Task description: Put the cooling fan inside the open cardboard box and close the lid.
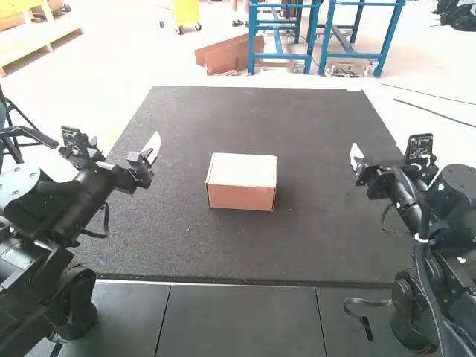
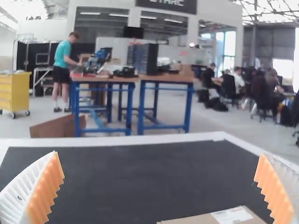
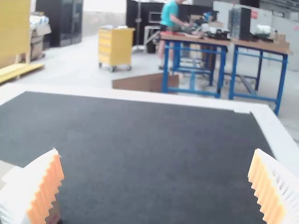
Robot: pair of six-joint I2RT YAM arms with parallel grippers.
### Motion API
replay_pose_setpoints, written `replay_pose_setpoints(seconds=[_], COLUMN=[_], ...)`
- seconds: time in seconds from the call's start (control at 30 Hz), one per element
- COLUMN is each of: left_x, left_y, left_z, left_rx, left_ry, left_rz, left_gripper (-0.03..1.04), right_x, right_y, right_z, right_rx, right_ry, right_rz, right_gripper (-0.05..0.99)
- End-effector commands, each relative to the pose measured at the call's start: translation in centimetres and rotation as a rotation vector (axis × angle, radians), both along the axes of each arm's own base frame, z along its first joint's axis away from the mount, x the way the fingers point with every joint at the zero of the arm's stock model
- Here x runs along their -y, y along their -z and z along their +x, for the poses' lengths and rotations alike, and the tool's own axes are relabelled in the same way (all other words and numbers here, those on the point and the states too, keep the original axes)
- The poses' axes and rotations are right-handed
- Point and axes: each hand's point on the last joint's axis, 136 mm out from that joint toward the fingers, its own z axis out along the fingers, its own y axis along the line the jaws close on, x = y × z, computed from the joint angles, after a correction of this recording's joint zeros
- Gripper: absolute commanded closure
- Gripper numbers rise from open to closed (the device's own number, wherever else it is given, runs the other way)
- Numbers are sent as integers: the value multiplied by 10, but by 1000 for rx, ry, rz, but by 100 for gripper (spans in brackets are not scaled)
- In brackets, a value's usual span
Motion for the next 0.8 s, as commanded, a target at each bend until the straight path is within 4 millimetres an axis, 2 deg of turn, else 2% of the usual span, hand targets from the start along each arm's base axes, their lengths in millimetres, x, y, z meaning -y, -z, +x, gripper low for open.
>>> replay_pose_setpoints(seconds=[0.0,0.17,0.3,0.5,0.77], left_x=[-4,-4,-5,-29,-63], left_y=[11,30,42,64,76], left_z=[3,7,10,18,22], left_rx=[-5,-46,-95,-189,-237], left_ry=[-26,-40,-45,-161,-298], left_rz=[12,66,82,84,100], left_gripper=[5,5,5,4,5], right_x=[7,12,11,11,11], right_y=[-4,28,42,53,60], right_z=[-3,0,0,0,-1], right_rx=[57,-49,-102,-151,-177], right_ry=[29,49,47,46,47], right_rz=[-32,-33,-39,-29,-45], right_gripper=[3,3,3,3,3])
